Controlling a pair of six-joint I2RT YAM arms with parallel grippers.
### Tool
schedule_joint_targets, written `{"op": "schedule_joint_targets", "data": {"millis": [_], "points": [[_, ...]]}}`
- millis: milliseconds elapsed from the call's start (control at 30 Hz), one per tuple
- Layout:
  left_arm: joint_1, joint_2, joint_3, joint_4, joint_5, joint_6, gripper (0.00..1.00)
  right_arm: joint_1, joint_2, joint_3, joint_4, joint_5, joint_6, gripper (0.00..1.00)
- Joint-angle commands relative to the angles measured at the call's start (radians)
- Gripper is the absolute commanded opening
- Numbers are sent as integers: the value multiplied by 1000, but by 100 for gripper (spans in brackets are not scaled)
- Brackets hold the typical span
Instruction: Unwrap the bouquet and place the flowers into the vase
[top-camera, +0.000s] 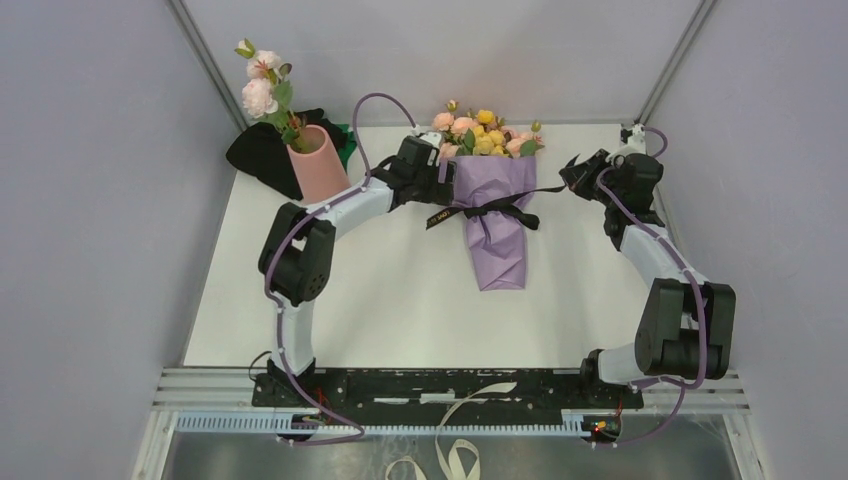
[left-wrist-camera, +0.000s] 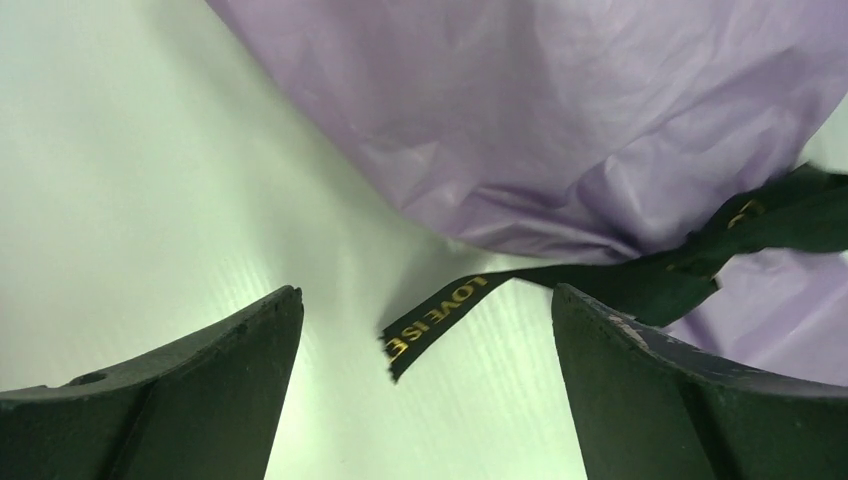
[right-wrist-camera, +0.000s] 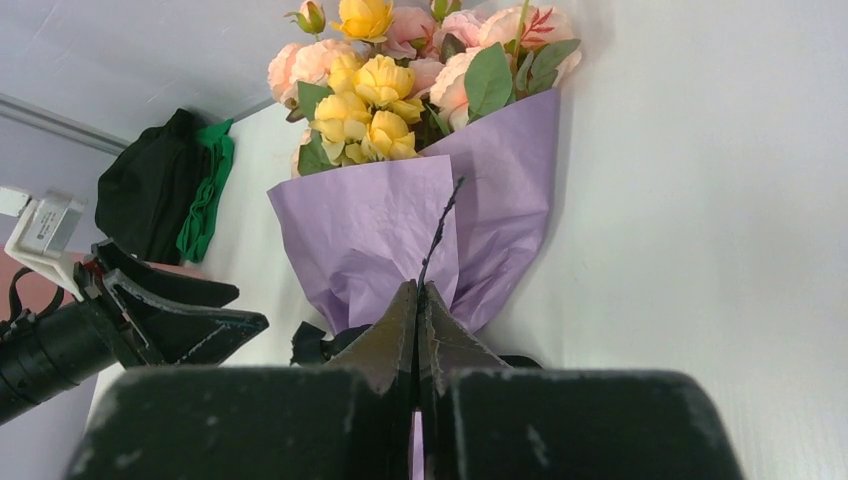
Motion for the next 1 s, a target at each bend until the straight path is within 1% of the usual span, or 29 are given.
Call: {"op": "schedule_joint_targets", "data": {"millis": [0, 100, 233, 333, 400, 467, 633, 700, 800, 833, 967], "points": [[3, -58, -43, -12, 11, 261, 100, 2, 16, 3, 44, -13, -14, 0], [3, -72, -88, 31, 12, 362, 100, 2, 21, -2, 51, -13, -11, 0], [8, -97, -187, 118, 108, 506, 100, 2, 37, -3, 59, -18, -6, 0], [32, -93, -197, 130, 233, 569, 100, 2, 39, -1, 49, -5, -13, 0], [61, -72, -179, 134, 360, 574, 97, 3, 35, 1, 34, 9, -26, 0], [79, -32, -144, 133, 448, 570, 95, 2, 31, 3, 25, 14, -35, 0], [85, 33, -77, 153, 502, 546, 95, 2, 30, 5, 11, 23, -43, 0], [85, 51, -56, 152, 523, 544, 90, 2, 31, 6, 9, 26, -43, 0], [85, 83, -12, 131, 573, 547, 78, 2, 35, 10, 7, 24, -42, 0], [85, 93, 0, 125, 593, 542, 76, 2, 37, 11, 6, 24, -43, 0], [85, 108, 6, 140, 637, 523, 71, 2, 41, 17, -1, 28, -52, 0]]}}
